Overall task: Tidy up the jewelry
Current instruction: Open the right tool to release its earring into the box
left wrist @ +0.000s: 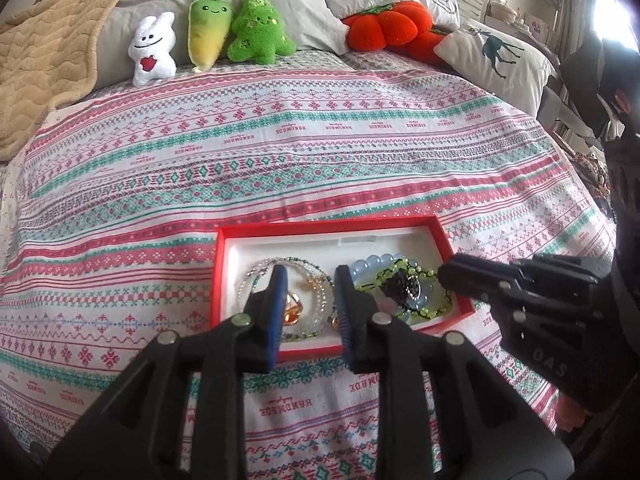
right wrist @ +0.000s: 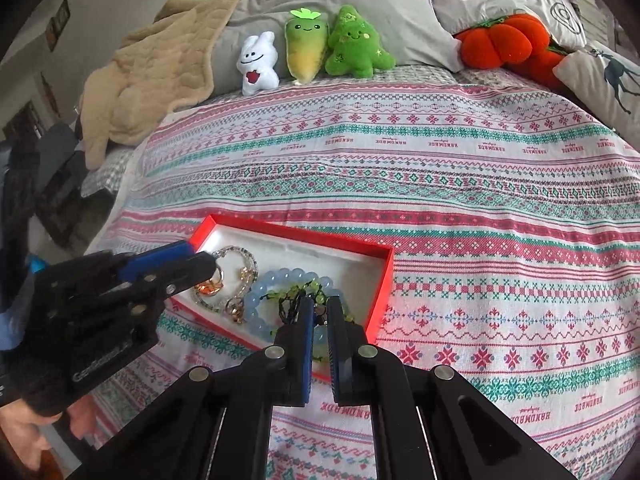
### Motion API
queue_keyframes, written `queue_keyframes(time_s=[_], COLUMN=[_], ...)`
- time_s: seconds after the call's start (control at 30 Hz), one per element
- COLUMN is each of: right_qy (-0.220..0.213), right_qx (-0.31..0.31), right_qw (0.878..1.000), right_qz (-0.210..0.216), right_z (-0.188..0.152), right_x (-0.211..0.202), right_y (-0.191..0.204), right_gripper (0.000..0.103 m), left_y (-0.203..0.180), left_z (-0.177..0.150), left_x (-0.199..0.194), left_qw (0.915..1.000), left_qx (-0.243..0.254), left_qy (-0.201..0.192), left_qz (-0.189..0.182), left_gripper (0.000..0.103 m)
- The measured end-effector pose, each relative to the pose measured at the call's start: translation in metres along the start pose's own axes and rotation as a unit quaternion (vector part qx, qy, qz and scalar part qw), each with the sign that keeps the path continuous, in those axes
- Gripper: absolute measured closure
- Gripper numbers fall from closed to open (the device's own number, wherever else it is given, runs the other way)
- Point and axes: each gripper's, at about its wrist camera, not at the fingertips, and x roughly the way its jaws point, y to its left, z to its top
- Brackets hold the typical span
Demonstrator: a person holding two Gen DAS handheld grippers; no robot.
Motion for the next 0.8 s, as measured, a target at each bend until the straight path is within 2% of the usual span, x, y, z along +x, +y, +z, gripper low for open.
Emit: queue_keyframes(time_s=[0.23,0.4,0.47,0.53,0.57,0.6,0.63,0.67,0.7,0.8], right_qy=[-0.007,-0.002,0.002,0.003,0.004,0.003,0.001,-0.003,-0.011,-0.015], right_qx=[-0.009,-0.008,-0.009,-0.01,-0.007,-0.004,-0.001,0.003,0.005,-0.007], right_qw=[1.0,1.0,1.0,1.0,1.0,1.0,1.0,1.0,1.0,1.0], right_qz=[-0.014,-0.008,-0.007,-0.009,-0.008,-0.007,-0.007,-0.008,-0.008,-0.007], right_z=[0.011,0.016,0.018,0.019,0.02,0.02,0.021,0.02,0.019,0.018], right_x=[0.006,0.01,0.01,0.008,0.005,0.002,0.0,-0.005,-0.01,-0.023], right_y=[0.001,-0.002,-0.002,-0.002,-0.003,-0.004,-0.006,-0.007,-0.007,-0.003], right_gripper=[0.095,0.095,0.089,0.081,0.078,0.068,0.044,0.035,0.031,0.031], left_y=[0.004,0.005,0.005,0.006,0.006,0.006,0.005,0.005,0.004,0.003], left_z=[-0.007,-0.012,-0.015,-0.017,-0.019,-0.02,-0.021,-0.023,-0.024,-0.027], left_x=[-0.012,-0.018,-0.021,-0.024,-0.026,-0.028,-0.03,-0.031,-0.033,-0.039], left_qw=[1.0,0.9999,0.9998,0.9997,0.9996,0.9995,0.9994,0.9992,0.999,0.9979], left_qx=[-0.008,-0.011,-0.012,-0.013,-0.013,-0.014,-0.015,-0.016,-0.018,-0.03], left_qy=[0.0,0.004,0.008,0.012,0.013,0.015,0.018,0.022,0.026,0.035], left_qz=[0.002,0.008,0.012,0.016,0.019,0.022,0.026,0.029,0.032,0.047], left_gripper=[0.063,0.061,0.057,0.043,0.041,0.038,0.036,0.035,0.032,0.024])
